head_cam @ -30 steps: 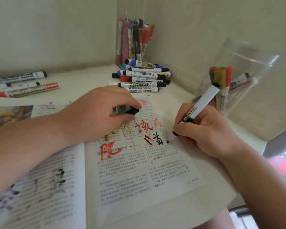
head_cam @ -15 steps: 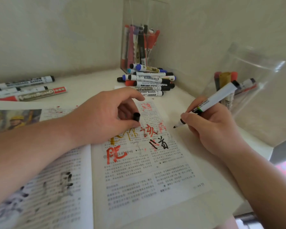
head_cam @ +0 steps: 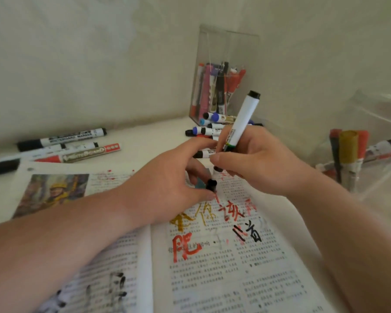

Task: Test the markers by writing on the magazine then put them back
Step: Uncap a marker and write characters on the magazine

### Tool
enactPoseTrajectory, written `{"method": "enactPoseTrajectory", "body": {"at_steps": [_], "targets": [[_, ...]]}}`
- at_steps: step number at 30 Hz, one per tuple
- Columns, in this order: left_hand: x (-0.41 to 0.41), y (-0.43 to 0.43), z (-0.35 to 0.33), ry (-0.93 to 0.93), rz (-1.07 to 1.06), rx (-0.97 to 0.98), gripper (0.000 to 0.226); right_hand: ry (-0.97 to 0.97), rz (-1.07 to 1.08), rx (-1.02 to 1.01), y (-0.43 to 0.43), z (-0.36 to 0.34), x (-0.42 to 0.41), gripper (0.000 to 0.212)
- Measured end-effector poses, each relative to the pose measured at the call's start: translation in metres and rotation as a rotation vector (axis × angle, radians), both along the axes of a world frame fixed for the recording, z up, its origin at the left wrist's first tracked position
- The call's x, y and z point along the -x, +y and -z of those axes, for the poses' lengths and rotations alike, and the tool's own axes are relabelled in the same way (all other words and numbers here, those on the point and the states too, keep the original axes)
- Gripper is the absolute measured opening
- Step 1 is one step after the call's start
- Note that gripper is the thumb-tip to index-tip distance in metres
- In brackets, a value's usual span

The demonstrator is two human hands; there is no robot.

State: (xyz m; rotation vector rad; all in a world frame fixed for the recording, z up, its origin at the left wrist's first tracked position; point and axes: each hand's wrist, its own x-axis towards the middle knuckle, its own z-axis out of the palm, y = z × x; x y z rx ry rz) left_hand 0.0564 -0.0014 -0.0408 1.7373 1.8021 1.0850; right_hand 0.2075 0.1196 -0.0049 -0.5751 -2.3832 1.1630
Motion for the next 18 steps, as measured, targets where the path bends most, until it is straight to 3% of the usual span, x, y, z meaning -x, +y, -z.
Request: {"method": "enactPoseTrajectory", "body": {"at_steps": [3,18], "targets": [[0.001,0.002,0.0,0.003,0.002,-0.003,0.086,-0.029,0.009,-0.046,-0.002,0.004,-0.003,0.009],[0.0,-0.001,-0.003,-0.001,0.016,-0.009,0.081,-0.251,0.051,-0.206,-0.021,0.001,0.001,0.02]]}}
